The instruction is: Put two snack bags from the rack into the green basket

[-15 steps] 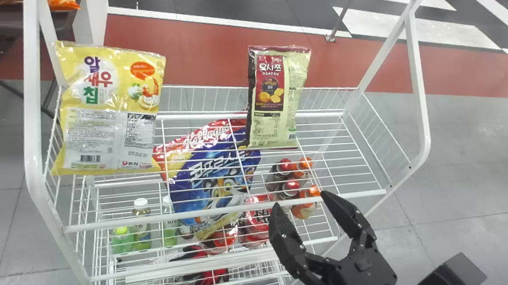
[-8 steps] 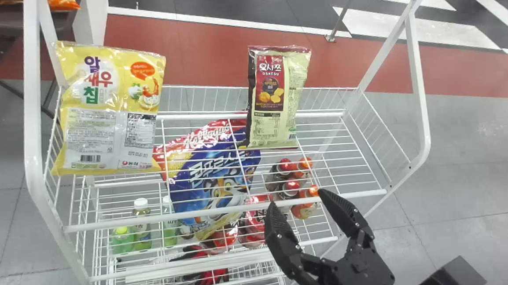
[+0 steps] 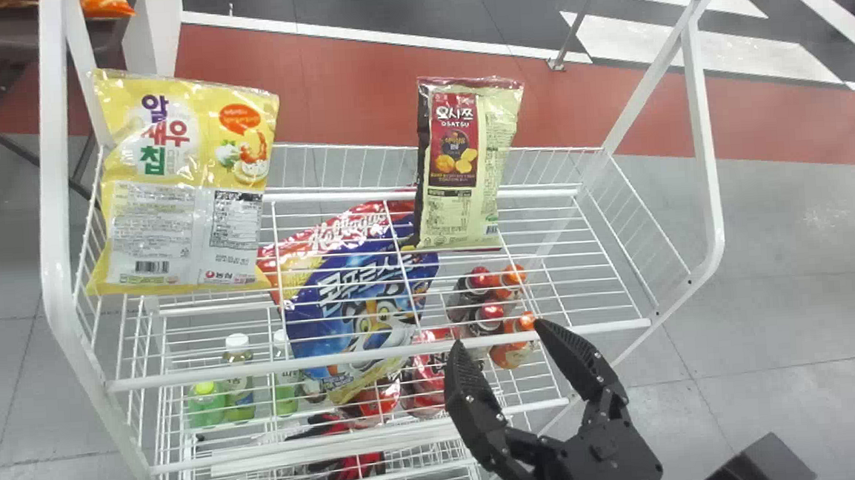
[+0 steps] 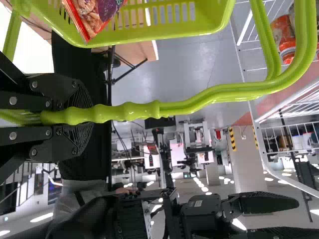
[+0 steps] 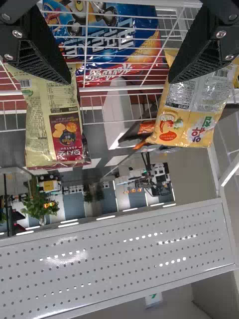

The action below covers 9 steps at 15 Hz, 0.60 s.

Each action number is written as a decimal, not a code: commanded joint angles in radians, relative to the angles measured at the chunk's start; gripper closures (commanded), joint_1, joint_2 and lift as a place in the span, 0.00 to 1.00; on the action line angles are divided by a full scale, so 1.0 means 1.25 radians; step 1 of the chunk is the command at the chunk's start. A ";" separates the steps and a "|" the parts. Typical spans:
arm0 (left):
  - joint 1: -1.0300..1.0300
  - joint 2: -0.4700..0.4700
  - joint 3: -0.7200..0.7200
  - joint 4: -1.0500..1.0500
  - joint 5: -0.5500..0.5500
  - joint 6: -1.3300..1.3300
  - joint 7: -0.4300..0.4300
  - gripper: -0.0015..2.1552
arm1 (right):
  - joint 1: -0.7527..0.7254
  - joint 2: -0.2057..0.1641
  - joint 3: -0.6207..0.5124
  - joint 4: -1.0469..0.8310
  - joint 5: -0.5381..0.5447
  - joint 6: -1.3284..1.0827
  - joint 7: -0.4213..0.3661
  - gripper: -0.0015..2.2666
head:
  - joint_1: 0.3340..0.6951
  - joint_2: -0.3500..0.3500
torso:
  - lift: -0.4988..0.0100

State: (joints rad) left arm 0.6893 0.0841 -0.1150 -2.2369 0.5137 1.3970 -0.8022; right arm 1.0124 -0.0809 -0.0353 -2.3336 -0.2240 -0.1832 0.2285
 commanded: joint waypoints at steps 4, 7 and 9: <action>0.002 0.000 0.000 -0.003 0.000 0.001 -0.001 0.99 | 0.000 0.002 0.000 -0.001 -0.004 -0.016 0.000 0.04 | 1.00 0.00 | 0.97; 0.007 -0.001 0.000 -0.005 0.000 -0.001 -0.002 0.99 | 0.004 0.001 0.000 -0.002 -0.006 -0.023 0.000 0.04 | 1.00 0.00 | 0.97; 0.009 0.000 0.000 -0.006 0.000 -0.004 -0.002 0.99 | 0.004 0.000 0.000 -0.002 -0.007 -0.028 0.000 0.04 | 1.00 0.00 | 0.97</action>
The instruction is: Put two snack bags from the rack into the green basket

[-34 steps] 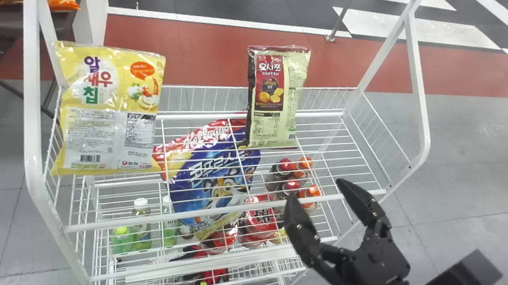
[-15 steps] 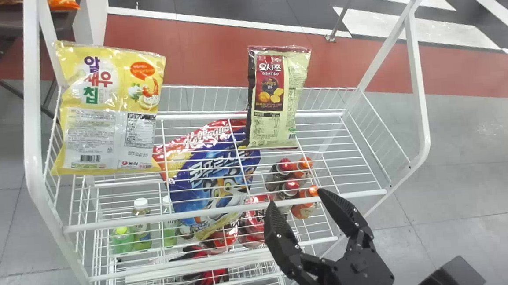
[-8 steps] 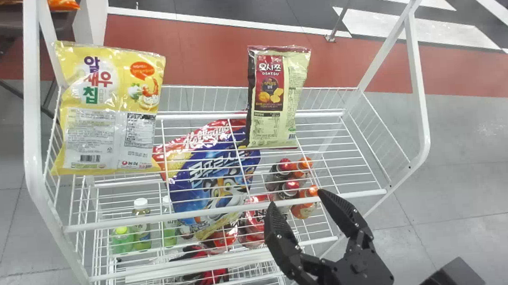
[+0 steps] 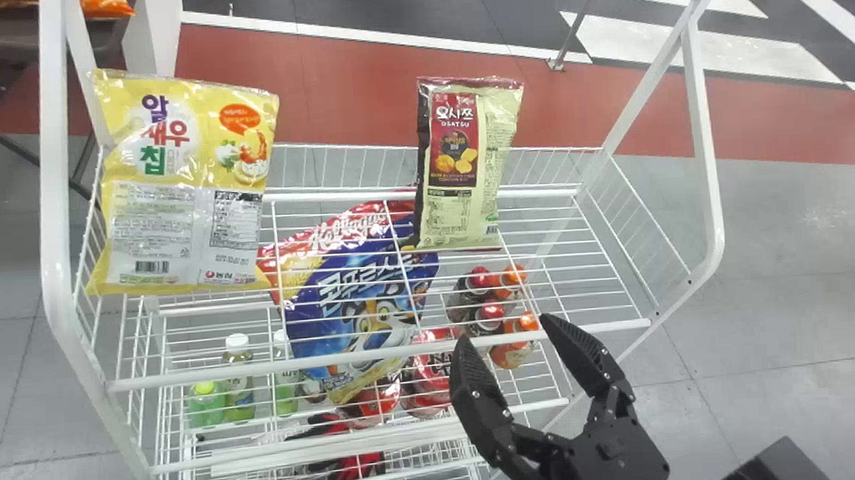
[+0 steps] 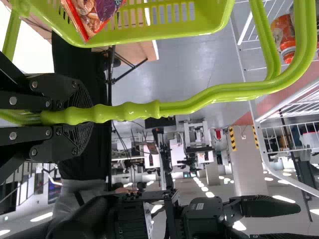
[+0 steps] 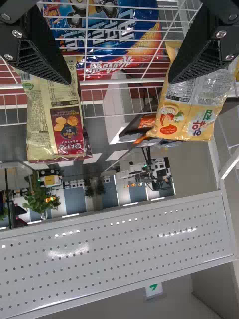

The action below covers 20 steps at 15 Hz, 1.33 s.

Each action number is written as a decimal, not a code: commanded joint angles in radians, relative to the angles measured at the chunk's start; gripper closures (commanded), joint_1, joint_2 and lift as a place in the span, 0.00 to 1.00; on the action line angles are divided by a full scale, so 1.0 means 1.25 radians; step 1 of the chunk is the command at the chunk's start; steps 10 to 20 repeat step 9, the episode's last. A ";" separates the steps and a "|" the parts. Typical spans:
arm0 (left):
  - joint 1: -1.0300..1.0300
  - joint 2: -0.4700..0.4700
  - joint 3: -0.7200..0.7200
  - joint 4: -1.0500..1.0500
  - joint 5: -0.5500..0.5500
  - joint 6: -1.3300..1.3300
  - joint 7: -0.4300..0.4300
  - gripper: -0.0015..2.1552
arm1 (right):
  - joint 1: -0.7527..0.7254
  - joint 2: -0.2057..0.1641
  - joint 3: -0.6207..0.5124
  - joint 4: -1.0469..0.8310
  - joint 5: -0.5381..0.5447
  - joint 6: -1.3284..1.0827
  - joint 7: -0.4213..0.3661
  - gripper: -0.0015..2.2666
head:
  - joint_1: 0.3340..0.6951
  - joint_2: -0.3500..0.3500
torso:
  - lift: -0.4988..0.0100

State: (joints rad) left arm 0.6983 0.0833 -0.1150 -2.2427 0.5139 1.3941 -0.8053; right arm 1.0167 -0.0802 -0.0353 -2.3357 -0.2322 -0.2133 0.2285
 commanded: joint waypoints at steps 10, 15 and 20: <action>0.016 0.001 0.001 -0.018 -0.001 0.001 0.000 0.99 | 0.014 -0.005 0.000 -0.007 -0.006 -0.031 0.000 0.04 | 1.00 0.00 | 0.97; 0.016 0.001 0.001 -0.018 -0.001 0.001 0.000 0.99 | 0.014 -0.005 0.000 -0.007 -0.006 -0.031 0.000 0.04 | 1.00 0.00 | 0.97; 0.016 0.001 0.001 -0.018 -0.001 0.001 0.000 0.99 | 0.014 -0.005 0.000 -0.007 -0.006 -0.031 0.000 0.04 | 1.00 0.00 | 0.97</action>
